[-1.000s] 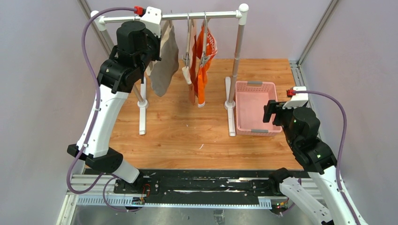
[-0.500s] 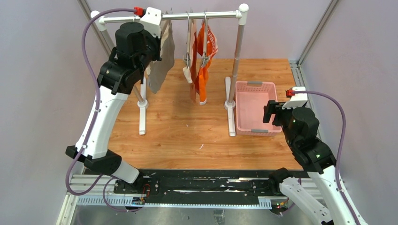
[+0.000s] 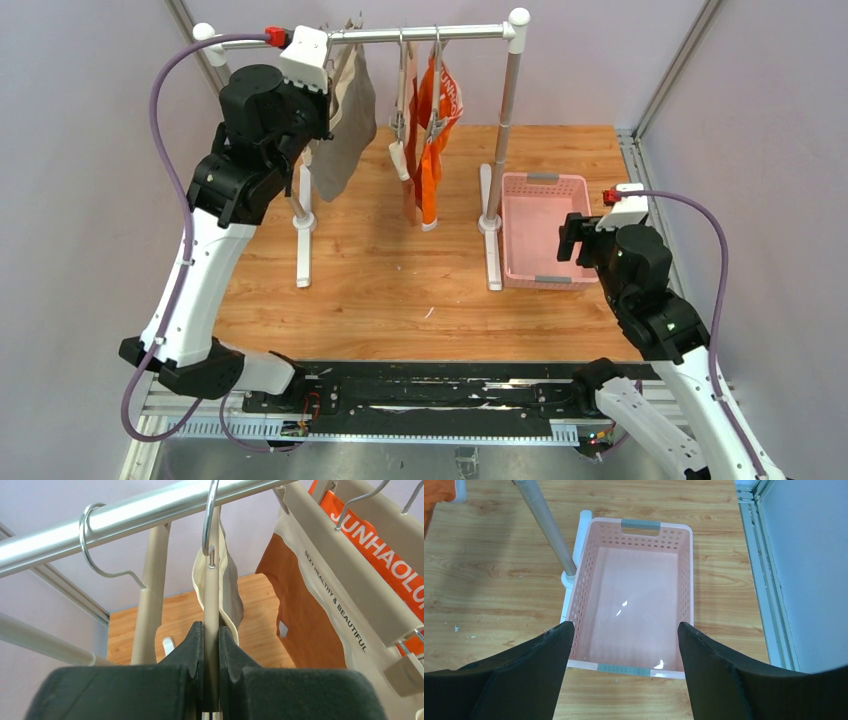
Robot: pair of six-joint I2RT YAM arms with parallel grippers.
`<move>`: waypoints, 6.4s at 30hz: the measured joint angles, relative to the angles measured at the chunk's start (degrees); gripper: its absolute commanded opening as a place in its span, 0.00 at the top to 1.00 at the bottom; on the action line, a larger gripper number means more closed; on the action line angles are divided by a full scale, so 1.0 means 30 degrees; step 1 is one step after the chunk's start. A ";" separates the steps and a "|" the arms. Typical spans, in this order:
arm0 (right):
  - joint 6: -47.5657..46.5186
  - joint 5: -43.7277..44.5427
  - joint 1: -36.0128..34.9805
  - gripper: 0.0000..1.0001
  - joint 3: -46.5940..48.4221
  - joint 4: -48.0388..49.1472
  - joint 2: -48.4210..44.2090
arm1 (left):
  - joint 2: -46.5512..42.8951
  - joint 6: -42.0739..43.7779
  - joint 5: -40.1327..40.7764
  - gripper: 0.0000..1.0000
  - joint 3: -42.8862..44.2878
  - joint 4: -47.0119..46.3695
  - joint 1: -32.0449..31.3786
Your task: Remove the underwear clipped to the hanger
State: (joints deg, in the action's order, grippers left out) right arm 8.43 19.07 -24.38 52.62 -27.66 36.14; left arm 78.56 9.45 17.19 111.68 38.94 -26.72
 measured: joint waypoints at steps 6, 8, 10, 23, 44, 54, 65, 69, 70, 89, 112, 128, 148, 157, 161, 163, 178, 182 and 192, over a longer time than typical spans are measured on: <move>0.0000 -0.0015 0.0000 0.22 -0.0102 0.0175 0.0357 | -0.0627 0.0182 -0.0124 1.00 -0.0634 -0.0233 0.0000; 0.0000 -0.0015 0.0000 0.23 -0.0109 0.0226 0.0554 | -0.1013 0.0175 -0.0197 1.00 -0.1064 -0.0204 0.0000; 0.0000 -0.0073 0.0000 0.22 -0.0124 0.0299 0.0743 | -0.1610 0.0109 -0.0364 1.00 -0.1800 -0.0168 0.0000; 0.0138 -0.2841 0.0000 0.17 -0.0503 0.2251 0.3053 | -0.8619 -0.1836 -0.4452 1.00 -0.9952 0.2557 0.0007; 0.1370 -2.3270 0.0000 0.05 -0.1035 1.0295 0.6783 | -1.2240 -0.1770 -1.7136 1.00 -1.5635 0.5187 0.0007; 0.2127 -2.6483 -0.0372 0.07 -0.1035 1.1577 0.6666 | -1.2043 -0.1537 -1.9679 1.00 -1.5970 0.3891 0.0007; 0.2200 -2.6381 -0.0991 0.19 -0.1042 1.1766 0.6666 | -1.1897 -0.2259 -2.0699 1.00 -1.6021 0.2076 0.0007; 0.2208 -2.6330 -0.1326 0.29 -0.1042 1.1854 0.6834 | -1.1883 -0.2448 -2.0771 1.00 -1.6254 0.1712 0.0007; 0.2215 -2.6330 -0.1341 0.33 -0.1042 1.1861 0.6921 | -1.1883 -0.2514 -2.0771 1.00 -1.6269 0.1654 0.0007; 0.1581 -2.5055 -0.2069 0.21 -0.0648 1.0899 0.7475 | -1.1766 -0.2805 -2.0910 1.00 -1.6670 0.1180 0.0117; 0.4036 -1.4921 -0.2186 0.15 -0.3504 1.2269 0.0321 | -1.1125 -0.8174 -2.0094 1.00 -1.7704 -0.9194 0.0109; 0.7715 -1.6706 -0.3162 0.15 -0.4051 2.2913 0.4677 | -1.0032 -1.3362 -1.8819 1.00 -2.0145 -1.8571 -0.1596; 0.8750 -1.6925 -0.3381 0.22 -0.2994 2.7882 0.6171 | -0.9165 -1.4447 -1.7180 1.00 -2.1646 -2.2323 -0.3534; 0.9216 -1.6925 -0.3417 0.42 -0.2805 2.8939 0.7104 | -0.8721 -1.5271 -1.6429 1.00 -2.2345 -2.4961 -0.3854; 0.9304 -1.6997 -0.3534 0.49 -0.2718 2.9062 0.7257 | -0.8597 -1.5504 -1.6247 1.00 -2.2367 -2.5733 -0.3934; 0.9326 -1.7019 -0.3592 0.44 -0.2652 2.9150 0.7300 | -0.8495 -1.5613 -1.6138 1.00 -2.2374 -2.5973 -0.3993; 0.9581 -1.7522 -0.3767 0.83 -0.2011 2.9266 0.7868 | -0.7672 -1.5766 -1.5752 1.00 -2.2374 -2.7001 -0.4568; 1.0375 -1.7799 -0.3891 0.99 -0.1690 2.9237 0.7912 | -0.7475 -1.5628 -1.5650 1.00 -2.2374 -2.7452 -0.4605; 1.0535 -1.8076 -0.3971 0.99 -0.1647 2.9237 0.7737 | -0.7577 -1.5584 -1.5555 0.73 -2.2622 -2.7933 -0.4692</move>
State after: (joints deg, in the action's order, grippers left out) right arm 40.03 -35.16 -36.29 47.68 60.05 59.35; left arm 55.83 -37.30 -29.47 43.81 -44.86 -40.80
